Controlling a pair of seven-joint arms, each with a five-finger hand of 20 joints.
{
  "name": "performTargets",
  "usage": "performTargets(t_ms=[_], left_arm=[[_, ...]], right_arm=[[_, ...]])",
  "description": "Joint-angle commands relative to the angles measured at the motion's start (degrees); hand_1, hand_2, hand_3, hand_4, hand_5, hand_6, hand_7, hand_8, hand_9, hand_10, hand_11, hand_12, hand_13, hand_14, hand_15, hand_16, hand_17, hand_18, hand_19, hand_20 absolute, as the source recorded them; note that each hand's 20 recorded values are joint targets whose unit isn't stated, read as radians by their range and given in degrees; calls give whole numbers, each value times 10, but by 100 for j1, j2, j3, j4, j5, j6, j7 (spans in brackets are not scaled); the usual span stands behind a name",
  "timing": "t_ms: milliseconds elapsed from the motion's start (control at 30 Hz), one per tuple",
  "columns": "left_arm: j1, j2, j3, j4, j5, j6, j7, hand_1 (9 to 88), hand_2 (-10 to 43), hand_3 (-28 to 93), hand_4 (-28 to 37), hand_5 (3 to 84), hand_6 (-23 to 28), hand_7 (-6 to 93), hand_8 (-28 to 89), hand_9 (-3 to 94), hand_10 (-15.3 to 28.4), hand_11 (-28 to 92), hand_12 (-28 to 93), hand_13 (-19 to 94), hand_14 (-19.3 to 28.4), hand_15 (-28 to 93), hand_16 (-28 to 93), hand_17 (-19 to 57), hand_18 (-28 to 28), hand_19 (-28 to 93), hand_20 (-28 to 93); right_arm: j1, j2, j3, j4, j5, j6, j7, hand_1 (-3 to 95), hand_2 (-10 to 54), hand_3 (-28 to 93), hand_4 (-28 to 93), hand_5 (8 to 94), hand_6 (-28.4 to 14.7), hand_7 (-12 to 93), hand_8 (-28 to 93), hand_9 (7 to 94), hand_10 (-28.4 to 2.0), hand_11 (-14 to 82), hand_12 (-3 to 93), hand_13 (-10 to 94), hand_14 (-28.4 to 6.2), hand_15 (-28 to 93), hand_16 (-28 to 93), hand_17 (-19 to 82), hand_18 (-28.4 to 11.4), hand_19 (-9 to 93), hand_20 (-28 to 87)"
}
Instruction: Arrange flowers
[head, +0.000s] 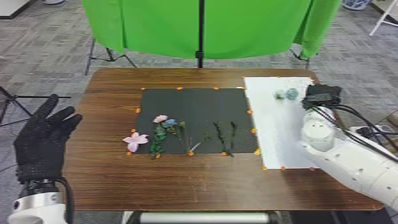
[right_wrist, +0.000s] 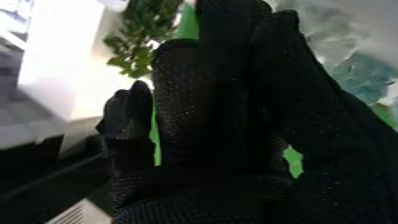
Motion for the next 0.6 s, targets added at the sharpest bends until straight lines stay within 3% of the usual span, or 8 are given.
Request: performTargets(t_ms=[33, 133, 167, 200, 300, 467, 567, 600], left_arm=[[109, 50, 34, -16, -85, 86, 78, 249, 80, 741, -225, 355, 86, 138, -82, 339, 200, 351, 153, 240, 245, 638, -88, -73, 208, 488, 355], [78, 23, 23, -8, -34, 54, 19, 249, 80, 742, -224, 354, 86, 138, -81, 339, 201, 351, 153, 240, 246, 638, -88, -73, 208, 488, 354], [100, 70, 43, -17, -86, 90, 112, 250, 80, 742, -224, 354, 86, 138, -81, 339, 201, 351, 153, 240, 246, 638, -88, -73, 208, 488, 354], [83, 12, 15, -16, -33, 65, 2, 250, 80, 741, -224, 355, 86, 138, -81, 339, 201, 350, 152, 240, 245, 639, -88, -73, 208, 488, 354], [98, 63, 34, -13, -95, 94, 87, 251, 79, 741, -224, 355, 86, 138, -82, 339, 200, 350, 152, 240, 245, 639, -88, -73, 208, 488, 354], [85, 40, 29, -9, -62, 85, 43, 251, 79, 741, -222, 355, 86, 138, -82, 339, 201, 350, 153, 240, 245, 639, -88, -74, 208, 488, 353], [71, -1, 14, -5, -35, 53, -10, 250, 79, 741, -222, 355, 86, 138, -81, 339, 201, 350, 152, 240, 245, 638, -88, -74, 208, 488, 353], [78, 42, 28, -4, -57, 80, 33, 251, 79, 741, -222, 355, 86, 138, -81, 339, 201, 349, 152, 240, 245, 638, -88, -73, 208, 488, 353]], right_arm=[[151, -67, 211, -45, 96, -203, 164, 434, -95, 797, -282, 788, -26, 128, -48, 780, -118, 264, 213, 654, -92, 746, 136, 323, -221, 932, 441], [37, -82, 450, -157, 274, -519, -107, 344, -95, 842, -282, 649, -91, 113, -116, 650, -171, 308, 153, 563, -136, 775, 105, 286, -237, 932, 436], [-4, -126, 565, -181, 344, -612, -209, 335, -95, 842, -282, 605, -102, 110, -115, 621, -180, 313, 149, 542, -142, 779, 95, 273, -240, 929, 430], [-122, -148, 701, -213, 300, -710, -235, 326, -95, 840, -283, 569, -106, 110, -114, 588, -184, 326, 148, 519, -145, 783, 85, 256, -241, 920, 423], [-256, -243, 988, -262, 457, -1050, -456, 312, -95, 840, -283, 534, -112, 103, -114, 545, -190, 333, 144, 485, -146, 783, 72, 233, -247, 907, 421], [-433, -365, 1312, -289, 616, -1473, -624, 311, -95, 836, -283, 437, -25, 120, -115, 511, -181, 335, 140, 468, -138, 784, 60, 209, -257, 884, 437], [-486, -389, 1355, -280, 595, -1513, -669, 326, -95, 823, -283, 472, 8, 139, -128, 537, -167, 329, 140, 485, -128, 771, 57, 204, -258, 872, 448], [-493, -385, 1343, -270, 588, -1461, -681, 343, -95, 814, -283, 506, 19, 145, -132, 561, -157, 326, 140, 512, -119, 761, 60, 208, -256, 866, 451]])
